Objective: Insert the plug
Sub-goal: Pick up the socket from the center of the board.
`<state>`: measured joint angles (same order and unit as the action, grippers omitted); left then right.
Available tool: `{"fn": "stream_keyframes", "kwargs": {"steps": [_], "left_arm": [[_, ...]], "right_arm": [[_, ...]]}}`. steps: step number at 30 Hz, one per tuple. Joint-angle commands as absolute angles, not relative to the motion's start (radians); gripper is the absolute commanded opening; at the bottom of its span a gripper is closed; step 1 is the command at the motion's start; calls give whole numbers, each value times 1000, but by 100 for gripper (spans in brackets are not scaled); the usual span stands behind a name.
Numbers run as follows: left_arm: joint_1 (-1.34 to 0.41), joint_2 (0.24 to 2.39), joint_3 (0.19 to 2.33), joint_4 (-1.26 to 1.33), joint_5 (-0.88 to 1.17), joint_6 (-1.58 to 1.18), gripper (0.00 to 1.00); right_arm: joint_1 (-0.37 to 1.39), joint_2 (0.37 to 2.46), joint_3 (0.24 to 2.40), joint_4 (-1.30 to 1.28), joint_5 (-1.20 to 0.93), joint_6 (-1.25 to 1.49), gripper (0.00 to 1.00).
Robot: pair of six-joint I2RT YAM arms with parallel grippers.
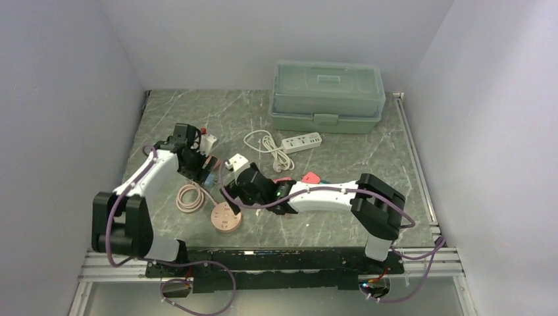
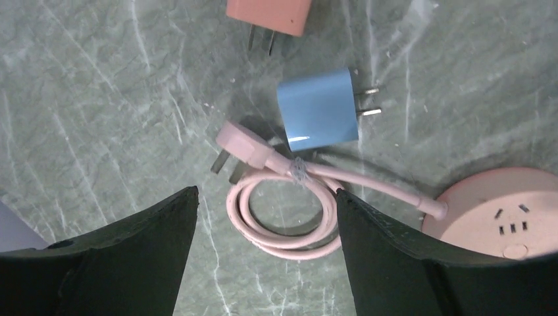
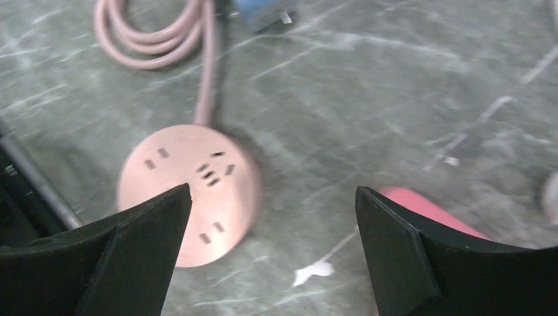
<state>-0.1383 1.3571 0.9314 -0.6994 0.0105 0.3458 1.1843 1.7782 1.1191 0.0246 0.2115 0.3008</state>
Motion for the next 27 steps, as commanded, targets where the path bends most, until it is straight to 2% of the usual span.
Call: {"fn": "stream_keyframes", "kwargs": {"steps": [1, 5, 13, 18, 22, 27], "left_arm": [[-130, 1454, 1032, -675, 51, 335, 82], [-132, 1497, 1135, -691, 78, 322, 82], [-130, 1535, 1211, -718, 109, 301, 83], [-130, 1547, 1231, -727, 111, 297, 83], [-129, 1543, 1231, -721, 109, 302, 83], [-126, 1551, 1220, -710, 114, 314, 83]], "right_arm": [[1065, 1687, 1139, 5, 329, 291, 100], [927, 1654, 1173, -75, 345, 310, 99], [779, 1800, 1323, -187, 333, 315, 94], [761, 1932, 1466, -213, 319, 298, 89], [761, 2035, 1613, -354, 382, 378, 79], [762, 2024, 1572, -424, 469, 576, 79]]}}
